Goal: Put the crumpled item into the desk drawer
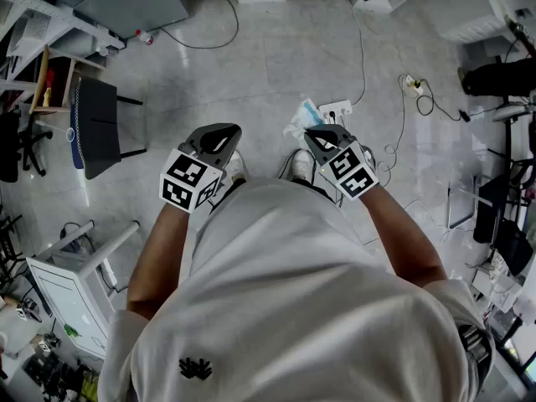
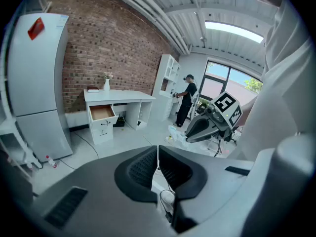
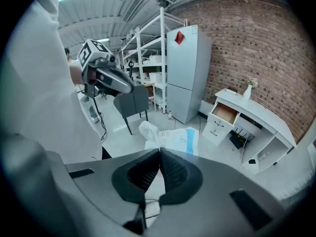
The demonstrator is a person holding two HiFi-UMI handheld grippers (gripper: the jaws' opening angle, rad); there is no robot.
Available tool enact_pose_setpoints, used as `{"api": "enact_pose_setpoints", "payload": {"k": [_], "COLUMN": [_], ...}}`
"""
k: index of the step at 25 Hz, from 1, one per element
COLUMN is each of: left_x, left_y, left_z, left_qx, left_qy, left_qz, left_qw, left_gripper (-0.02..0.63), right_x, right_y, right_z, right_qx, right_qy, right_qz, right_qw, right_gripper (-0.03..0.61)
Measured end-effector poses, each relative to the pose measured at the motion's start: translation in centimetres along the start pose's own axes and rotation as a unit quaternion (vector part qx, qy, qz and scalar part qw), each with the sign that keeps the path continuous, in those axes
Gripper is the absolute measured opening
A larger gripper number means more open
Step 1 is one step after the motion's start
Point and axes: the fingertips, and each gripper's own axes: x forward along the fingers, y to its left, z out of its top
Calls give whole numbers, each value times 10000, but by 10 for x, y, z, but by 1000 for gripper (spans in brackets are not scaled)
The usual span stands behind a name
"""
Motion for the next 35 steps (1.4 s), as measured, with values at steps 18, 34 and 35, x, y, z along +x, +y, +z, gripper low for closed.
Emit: {"api": "enact_pose_setpoints", "payload": {"k": [18, 34, 35], "left_x": [-97, 60, 74], "left_y": [102, 205, 211], "left_z": [-61, 88, 102], "left_qx": [-259, 37, 42], "left_qy": [-11, 498, 495], "left_qz": [-389, -133, -117], "left_qw": [9989, 9987, 9987], "left_gripper": [29, 29, 29], "right_x": [77, 139, 141], "right_y": [106, -138, -157], "right_z": [95, 162, 165], "right_qx": [10, -199, -208], "right_qy": [258, -38, -61], "right_qz": [2, 334, 352], "right_qw": [9997, 9992, 9991], "right_gripper": [29, 29, 29]}}
